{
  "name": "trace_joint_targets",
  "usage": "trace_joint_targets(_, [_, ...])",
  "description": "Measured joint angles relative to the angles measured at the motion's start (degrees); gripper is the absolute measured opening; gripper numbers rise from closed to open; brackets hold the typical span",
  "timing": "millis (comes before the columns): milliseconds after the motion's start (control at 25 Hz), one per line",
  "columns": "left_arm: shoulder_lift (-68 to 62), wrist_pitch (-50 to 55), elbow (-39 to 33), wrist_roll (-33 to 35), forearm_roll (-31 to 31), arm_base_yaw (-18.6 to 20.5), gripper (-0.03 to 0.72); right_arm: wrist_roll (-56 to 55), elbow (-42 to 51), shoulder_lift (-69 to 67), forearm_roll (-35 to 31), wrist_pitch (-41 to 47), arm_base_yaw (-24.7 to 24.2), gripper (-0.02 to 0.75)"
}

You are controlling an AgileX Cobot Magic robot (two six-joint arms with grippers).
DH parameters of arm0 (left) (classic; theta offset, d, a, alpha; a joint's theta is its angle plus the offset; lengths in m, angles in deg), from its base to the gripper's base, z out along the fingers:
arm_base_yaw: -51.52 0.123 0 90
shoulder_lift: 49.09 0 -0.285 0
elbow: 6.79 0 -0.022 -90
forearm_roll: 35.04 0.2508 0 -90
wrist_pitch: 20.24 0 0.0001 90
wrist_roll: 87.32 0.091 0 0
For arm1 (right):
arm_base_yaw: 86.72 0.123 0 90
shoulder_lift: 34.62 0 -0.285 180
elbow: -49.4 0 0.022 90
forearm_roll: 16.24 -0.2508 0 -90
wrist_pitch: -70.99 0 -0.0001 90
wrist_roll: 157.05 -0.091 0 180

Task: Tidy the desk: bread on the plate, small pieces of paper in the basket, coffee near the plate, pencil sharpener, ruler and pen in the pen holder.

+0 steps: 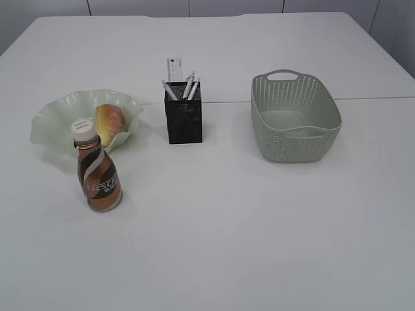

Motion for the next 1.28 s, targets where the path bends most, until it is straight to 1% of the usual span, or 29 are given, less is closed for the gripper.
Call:
trace_joint_targets(240, [0.49,0.47,0.32,0.00,-0.15,0.00,0.364,0.00,6.60,10.08,-1.88,0.35,0.00,0.326])
trace_joint_targets(360, [0.49,0.47,-0.14,0.00,-0.15,0.00,0.363,0.28,10.35,12.38,-1.90,0.35,0.00,0.325])
trace_joint_targets(560, [0.49,0.47,-3.92,0.00,-0.15,0.00,0.363,0.75,16.28,12.38,-0.19,0.44,0.00,0.325])
trace_joint_targets(760, [0.49,0.47,-8.58,0.00,-0.15,0.00,0.363,0.88,21.15,12.38,0.02,0.31,0.00,0.326])
trace_joint_targets(880, [0.49,-0.02,-9.17,0.00,0.29,0.00,0.363,1.84,22.08,12.38,0.44,-2.28,0.00,0.326])
trace_joint_targets(1000, [0.49,-3.58,-9.89,0.00,0.60,0.00,0.361,3.51,23.39,12.38,1.31,-5.24,0.00,0.326])
trace_joint_targets(1120, [0.49,-7.36,-11.23,0.00,0.69,0.00,0.361,4.10,23.88,12.38,1.31,-6.13,0.00,0.325])
trace_joint_targets(1280, [0.49,-8.88,-11.87,1.46,0.12,0.00,0.361,4.79,23.88,12.38,1.40,-6.21,0.00,0.325])
